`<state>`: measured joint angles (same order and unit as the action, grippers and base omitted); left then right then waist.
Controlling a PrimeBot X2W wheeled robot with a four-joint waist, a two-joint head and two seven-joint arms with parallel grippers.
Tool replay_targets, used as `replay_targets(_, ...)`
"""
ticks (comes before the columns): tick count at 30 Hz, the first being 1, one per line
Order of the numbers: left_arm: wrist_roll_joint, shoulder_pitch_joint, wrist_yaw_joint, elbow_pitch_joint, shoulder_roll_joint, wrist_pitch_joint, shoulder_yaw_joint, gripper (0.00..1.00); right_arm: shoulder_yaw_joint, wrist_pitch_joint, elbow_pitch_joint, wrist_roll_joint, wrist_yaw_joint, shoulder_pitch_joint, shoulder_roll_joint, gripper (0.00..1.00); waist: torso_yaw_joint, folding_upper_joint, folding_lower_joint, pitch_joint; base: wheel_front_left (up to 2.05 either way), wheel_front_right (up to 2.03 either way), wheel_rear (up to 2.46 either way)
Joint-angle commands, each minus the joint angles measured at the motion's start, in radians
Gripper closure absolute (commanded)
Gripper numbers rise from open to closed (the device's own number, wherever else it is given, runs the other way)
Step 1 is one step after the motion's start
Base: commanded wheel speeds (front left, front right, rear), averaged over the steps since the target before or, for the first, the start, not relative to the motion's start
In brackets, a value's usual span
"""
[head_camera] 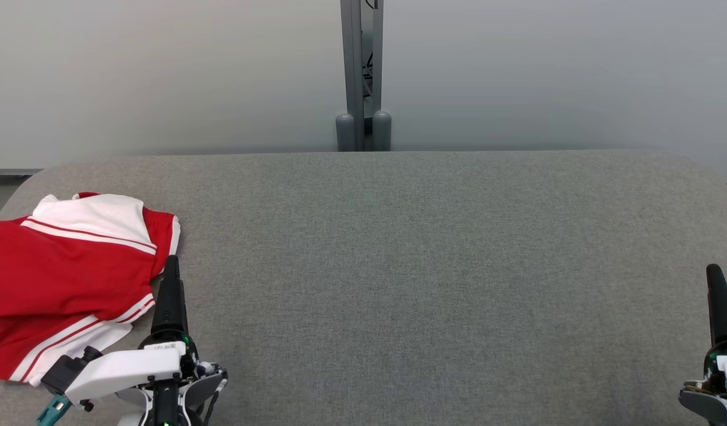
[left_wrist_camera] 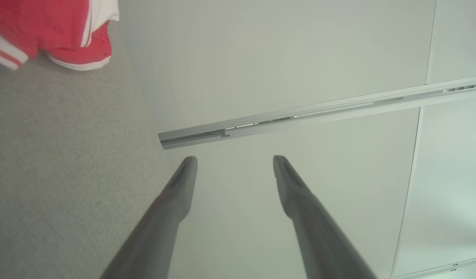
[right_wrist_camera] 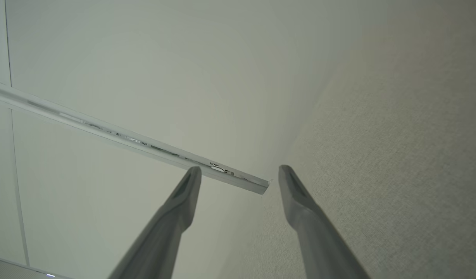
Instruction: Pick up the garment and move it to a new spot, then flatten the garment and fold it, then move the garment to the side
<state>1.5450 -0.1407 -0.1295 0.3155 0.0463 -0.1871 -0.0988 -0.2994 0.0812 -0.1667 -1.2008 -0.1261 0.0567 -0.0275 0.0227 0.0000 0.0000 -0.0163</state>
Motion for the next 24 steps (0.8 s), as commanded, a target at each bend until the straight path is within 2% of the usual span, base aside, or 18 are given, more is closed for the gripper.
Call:
replay_targets(1,-0.006,-0.009,-0.001,-0.016,0.002,-0.004,0.009,0.00,0.006,-0.006,0.019,0.008,-0.003,0.025,-0.013,0.00,0.000,0.0000,0.0000,0.000,0.00,0.00,0.00)
replay_targets(12,-0.117,0.008,-0.001,-0.073,0.003,-0.018,0.082,0.00,0.075,-0.072,0.086,0.265,-0.004,0.046,-0.013,0.00,0.007,0.0000,0.0000,-0.001,0.00,0.00,0.00)
replay_targets(24,-0.285,0.014,-0.001,-0.146,0.003,-0.030,0.169,0.00,0.160,-0.129,0.150,0.534,-0.004,0.074,-0.023,0.00,0.006,0.0000,0.0000,0.000,0.00,0.00,0.00)
